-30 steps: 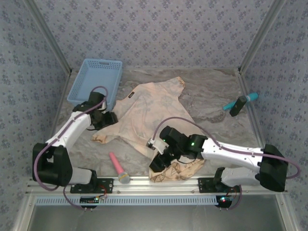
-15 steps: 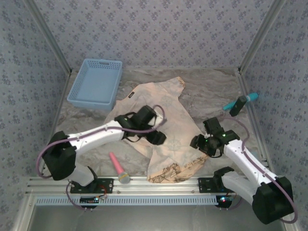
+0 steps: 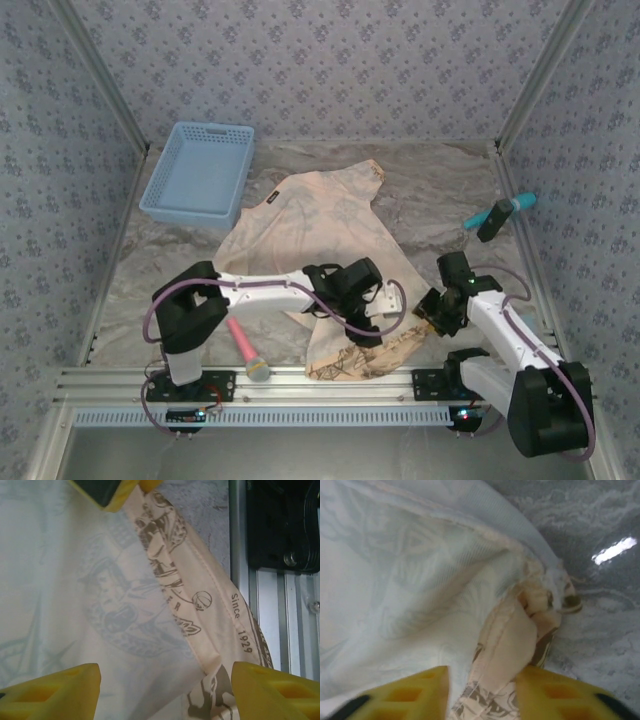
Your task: Fold the inside-out t-shirt
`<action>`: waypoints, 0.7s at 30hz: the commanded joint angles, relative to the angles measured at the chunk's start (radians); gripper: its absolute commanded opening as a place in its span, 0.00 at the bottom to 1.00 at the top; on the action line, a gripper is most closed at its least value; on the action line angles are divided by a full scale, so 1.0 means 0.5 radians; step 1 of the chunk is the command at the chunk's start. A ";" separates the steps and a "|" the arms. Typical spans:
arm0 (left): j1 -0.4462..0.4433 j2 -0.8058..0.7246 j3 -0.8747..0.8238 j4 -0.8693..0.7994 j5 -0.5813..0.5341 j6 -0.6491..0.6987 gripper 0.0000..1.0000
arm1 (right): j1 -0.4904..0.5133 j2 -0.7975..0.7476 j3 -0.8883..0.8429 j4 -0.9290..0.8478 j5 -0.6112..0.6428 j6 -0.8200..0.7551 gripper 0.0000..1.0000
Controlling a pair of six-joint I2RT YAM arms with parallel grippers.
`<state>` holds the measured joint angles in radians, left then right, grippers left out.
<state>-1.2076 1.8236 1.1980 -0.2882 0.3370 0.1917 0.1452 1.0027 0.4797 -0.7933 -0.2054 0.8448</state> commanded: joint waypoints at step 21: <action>-0.083 0.148 0.119 0.371 -0.319 -0.116 0.79 | -0.020 -0.097 0.351 -0.078 -0.020 0.263 0.00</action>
<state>-1.2457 1.8862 1.2297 -0.2214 0.1993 0.2134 0.1413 0.9680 0.6128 -0.7979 -0.2062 0.9237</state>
